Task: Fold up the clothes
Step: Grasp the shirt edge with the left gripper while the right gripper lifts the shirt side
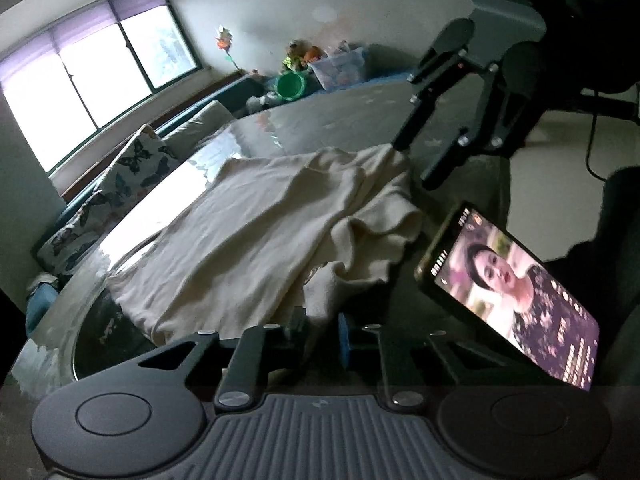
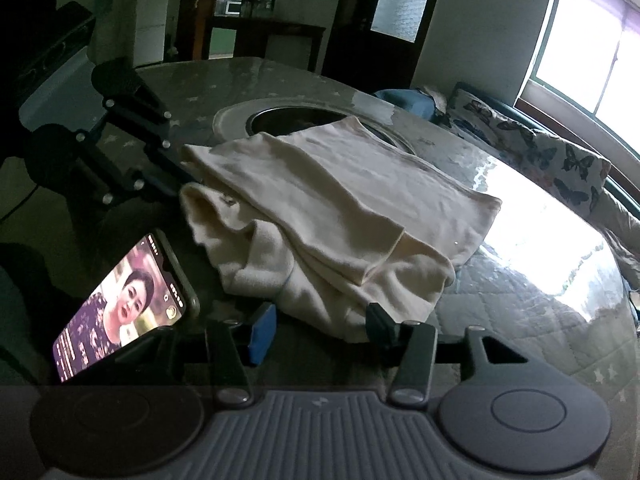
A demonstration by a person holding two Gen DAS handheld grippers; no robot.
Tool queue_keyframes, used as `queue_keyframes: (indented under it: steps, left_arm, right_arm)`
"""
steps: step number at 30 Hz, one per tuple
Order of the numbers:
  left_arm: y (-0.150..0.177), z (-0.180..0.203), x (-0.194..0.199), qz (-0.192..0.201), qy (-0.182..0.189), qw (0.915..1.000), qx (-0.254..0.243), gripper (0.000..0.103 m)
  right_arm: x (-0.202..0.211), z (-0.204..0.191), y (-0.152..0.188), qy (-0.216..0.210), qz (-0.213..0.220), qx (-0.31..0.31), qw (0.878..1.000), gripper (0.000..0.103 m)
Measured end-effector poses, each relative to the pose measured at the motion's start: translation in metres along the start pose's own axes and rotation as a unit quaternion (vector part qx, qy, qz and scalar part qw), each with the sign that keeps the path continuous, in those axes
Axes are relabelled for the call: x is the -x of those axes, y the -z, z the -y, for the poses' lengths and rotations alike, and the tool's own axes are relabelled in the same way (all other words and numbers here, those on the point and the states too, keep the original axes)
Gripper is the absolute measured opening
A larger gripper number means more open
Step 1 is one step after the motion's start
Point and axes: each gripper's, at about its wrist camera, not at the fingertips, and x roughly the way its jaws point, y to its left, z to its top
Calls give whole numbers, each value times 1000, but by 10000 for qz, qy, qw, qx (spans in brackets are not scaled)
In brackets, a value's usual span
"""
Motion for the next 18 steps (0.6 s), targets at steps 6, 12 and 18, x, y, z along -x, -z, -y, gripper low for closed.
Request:
queue_keyframes:
  steps: [6,12,18]
  left_arm:
    - [-10,-21,2,213,-154,9981,562,11]
    - [-19,-40,-6,244,-207,9942,1031,10]
    - [-25,-56,-16,204,-199,9903,1359,10]
  right_arm:
    - [2,-4,2,27,13,220,9998,58]
    - [-2,-11,2,27,86,493,9987,63]
    - [-10,-14,0,-84,125,632,9979,66]
